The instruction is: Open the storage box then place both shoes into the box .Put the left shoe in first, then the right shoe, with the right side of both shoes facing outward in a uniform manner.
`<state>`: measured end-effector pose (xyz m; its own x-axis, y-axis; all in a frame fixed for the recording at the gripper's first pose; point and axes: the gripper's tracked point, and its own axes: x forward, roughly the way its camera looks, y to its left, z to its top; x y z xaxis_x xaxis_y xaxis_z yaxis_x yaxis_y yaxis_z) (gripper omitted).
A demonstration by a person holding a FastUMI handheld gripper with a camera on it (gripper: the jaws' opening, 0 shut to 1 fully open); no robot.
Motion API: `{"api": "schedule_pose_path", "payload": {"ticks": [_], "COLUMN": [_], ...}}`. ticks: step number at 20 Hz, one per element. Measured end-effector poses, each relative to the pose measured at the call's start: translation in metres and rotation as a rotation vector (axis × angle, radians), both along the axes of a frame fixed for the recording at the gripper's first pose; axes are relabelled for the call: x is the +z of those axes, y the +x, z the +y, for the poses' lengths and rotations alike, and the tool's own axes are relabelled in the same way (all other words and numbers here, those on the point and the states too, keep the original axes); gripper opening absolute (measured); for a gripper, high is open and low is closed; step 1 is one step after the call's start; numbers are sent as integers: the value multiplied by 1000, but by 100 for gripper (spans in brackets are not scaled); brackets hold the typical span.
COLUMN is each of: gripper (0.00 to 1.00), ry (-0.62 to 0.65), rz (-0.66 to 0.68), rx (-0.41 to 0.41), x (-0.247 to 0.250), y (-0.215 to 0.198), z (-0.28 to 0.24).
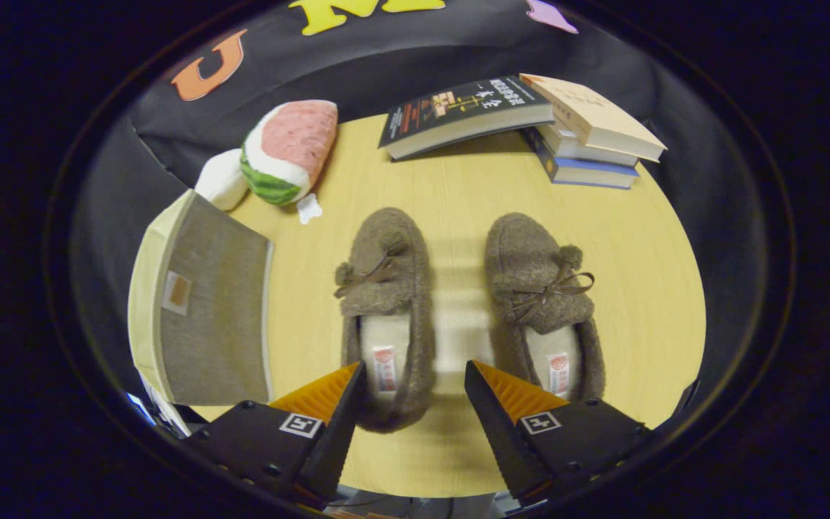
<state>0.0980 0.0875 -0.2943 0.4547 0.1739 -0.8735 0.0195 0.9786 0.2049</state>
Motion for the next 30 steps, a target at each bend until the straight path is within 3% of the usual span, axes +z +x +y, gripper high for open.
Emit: {"api": "schedule_pose_path", "payload": {"ticks": [2, 7, 10, 11, 13, 15, 17, 22, 30], "gripper": [79, 46, 46, 46, 12, 12, 0, 1, 0], "ry": [-16, -81, -49, -101, -73, -51, -63, -35, 56], "rz": [17, 48, 84, 94, 103, 104, 105, 77, -17], "rx": [-7, 25, 50, 38, 0, -5, 23, -1, 3], "x": [-8, -19, -27, -30, -36, -31, -35, -14, 61], "y": [6, 15, 9, 10, 11, 11, 7, -4, -20], "z": [-2, 3, 20, 13, 13, 12, 10, 9, 25]}}
